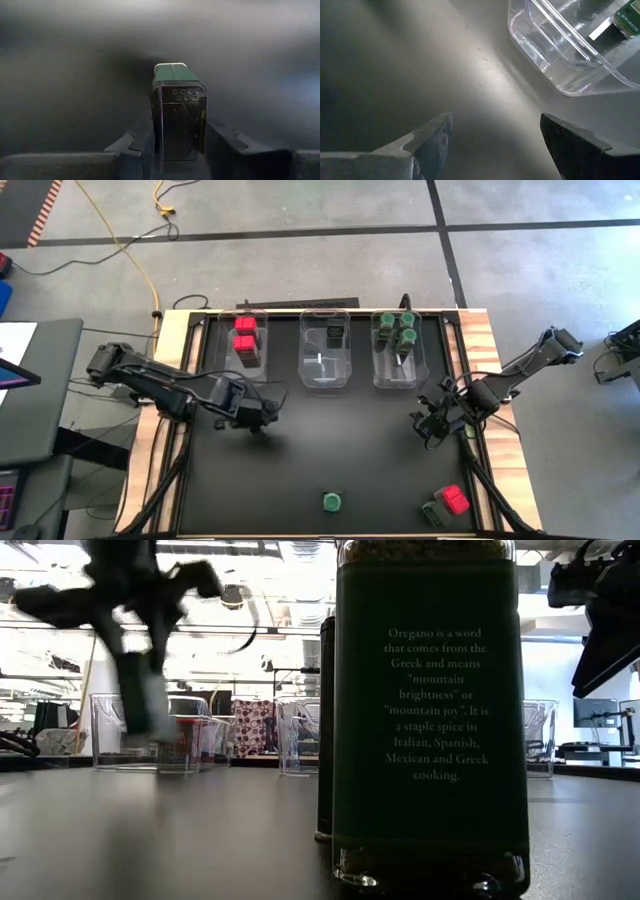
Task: Sort spices by type
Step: Put the black seasoning can into the middle transparent bin
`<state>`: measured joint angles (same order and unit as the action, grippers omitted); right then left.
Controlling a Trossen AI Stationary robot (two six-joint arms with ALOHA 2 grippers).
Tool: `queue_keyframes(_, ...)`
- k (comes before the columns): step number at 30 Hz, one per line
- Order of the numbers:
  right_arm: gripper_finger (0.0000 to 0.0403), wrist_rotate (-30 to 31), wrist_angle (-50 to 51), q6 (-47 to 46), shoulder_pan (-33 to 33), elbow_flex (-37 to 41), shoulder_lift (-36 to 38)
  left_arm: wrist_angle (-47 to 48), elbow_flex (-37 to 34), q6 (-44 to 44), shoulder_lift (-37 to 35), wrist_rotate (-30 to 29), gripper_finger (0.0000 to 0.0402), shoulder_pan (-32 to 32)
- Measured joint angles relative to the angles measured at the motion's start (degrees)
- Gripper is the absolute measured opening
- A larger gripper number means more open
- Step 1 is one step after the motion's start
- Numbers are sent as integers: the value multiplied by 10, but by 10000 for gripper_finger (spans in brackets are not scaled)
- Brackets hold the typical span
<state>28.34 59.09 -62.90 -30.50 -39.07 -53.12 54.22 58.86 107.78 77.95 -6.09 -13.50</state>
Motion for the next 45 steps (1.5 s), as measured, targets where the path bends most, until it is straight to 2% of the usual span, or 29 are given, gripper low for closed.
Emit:
queue_keyframes(3, 329, 0, -10, 0, 4, 0, -1, -11, 49, -72, 0, -39, 116, 3)
queue_keyframes(5, 329, 1, -19, 1, 12, 0, -1, -15, 89, -161, 0, -64, 116, 22)
queue_keyframes(8, 329, 2, -30, 16, 28, 0, -1, -44, 152, -344, 0, -90, 116, 74)
queue_keyframes(12, 329, 2, -32, 19, 70, 0, -1, -54, 237, -612, 4, -88, 116, 189)
queue_keyframes(14, 329, 2, -32, 19, 100, 0, -1, -55, 276, -719, 21, -41, 116, 267)
queue_keyframes(17, 329, 2, -35, 19, 147, 0, -1, -52, 327, -852, 76, 86, 116, 378)
queue_keyframes(18, 329, 2, -36, 19, 161, 0, -1, -51, 344, -902, 100, 109, 116, 405)
queue_keyframes(20, 329, 2, -40, 19, 185, 0, -1, -38, 377, -1011, 146, 133, 116, 437)
queue_keyframes(24, 329, -3, -60, 14, 217, 0, -1, 6, 445, -1216, 227, 144, 116, 455)
queue_keyframes(28, 329, -4, -73, 1, 238, 0, -1, 25, 498, -1305, 295, 165, 116, 455)
queue_keyframes(33, 329, -4, -75, -27, 248, 0, -1, 50, 552, -1387, 360, 158, 116, 449)
queue_keyframes(38, 329, -4, -74, -46, 250, 0, -1, 107, 578, -1448, 408, 103, 116, 442)
queue_keyframes(45, 329, -4, -74, -61, 250, 0, -1, 80, 578, -1472, 447, 71, 116, 443)
